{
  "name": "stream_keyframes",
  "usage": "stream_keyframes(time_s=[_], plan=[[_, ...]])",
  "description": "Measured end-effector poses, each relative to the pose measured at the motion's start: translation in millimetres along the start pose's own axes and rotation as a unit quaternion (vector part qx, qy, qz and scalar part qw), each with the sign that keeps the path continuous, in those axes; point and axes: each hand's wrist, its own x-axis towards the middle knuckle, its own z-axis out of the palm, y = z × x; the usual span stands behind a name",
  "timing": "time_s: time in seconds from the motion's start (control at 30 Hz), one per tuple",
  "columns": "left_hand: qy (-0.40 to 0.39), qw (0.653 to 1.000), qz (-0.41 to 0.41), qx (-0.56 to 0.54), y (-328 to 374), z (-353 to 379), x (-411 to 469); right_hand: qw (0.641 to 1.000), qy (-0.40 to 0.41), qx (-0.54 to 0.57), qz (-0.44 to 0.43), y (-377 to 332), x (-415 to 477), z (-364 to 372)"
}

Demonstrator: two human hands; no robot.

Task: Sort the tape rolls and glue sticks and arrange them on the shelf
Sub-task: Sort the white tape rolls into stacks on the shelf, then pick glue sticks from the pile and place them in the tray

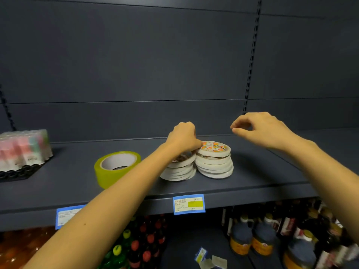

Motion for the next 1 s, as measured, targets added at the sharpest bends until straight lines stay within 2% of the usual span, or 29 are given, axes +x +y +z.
stream_keyframes(time_s=[0.13, 0.3, 0.5, 0.73, 1.0], plan=[[0.038, 0.999, 0.001, 0.039, -6.2, -3.9, -2.8, 0.999, -0.001, -0.001, -0.032, -10.6, 8.5, 5.3], [0.151, 0.982, -0.011, 0.11, -46.0, -34.7, -28.5, 0.994, -0.007, 0.019, -0.107, -54.0, 26.5, 18.6], [0.211, 0.954, -0.108, 0.185, -131.7, -91.9, -100.1, 0.969, -0.03, 0.072, -0.236, -155.6, 43.5, 51.1], [0.231, 0.901, -0.262, 0.257, -232.0, -156.0, -230.8, 0.917, -0.066, 0.115, -0.377, -310.7, 27.6, 92.0], [0.204, 0.861, -0.347, 0.31, -330.8, -223.0, -355.8, 0.873, -0.099, 0.153, -0.453, -468.5, -6.8, 129.9]])
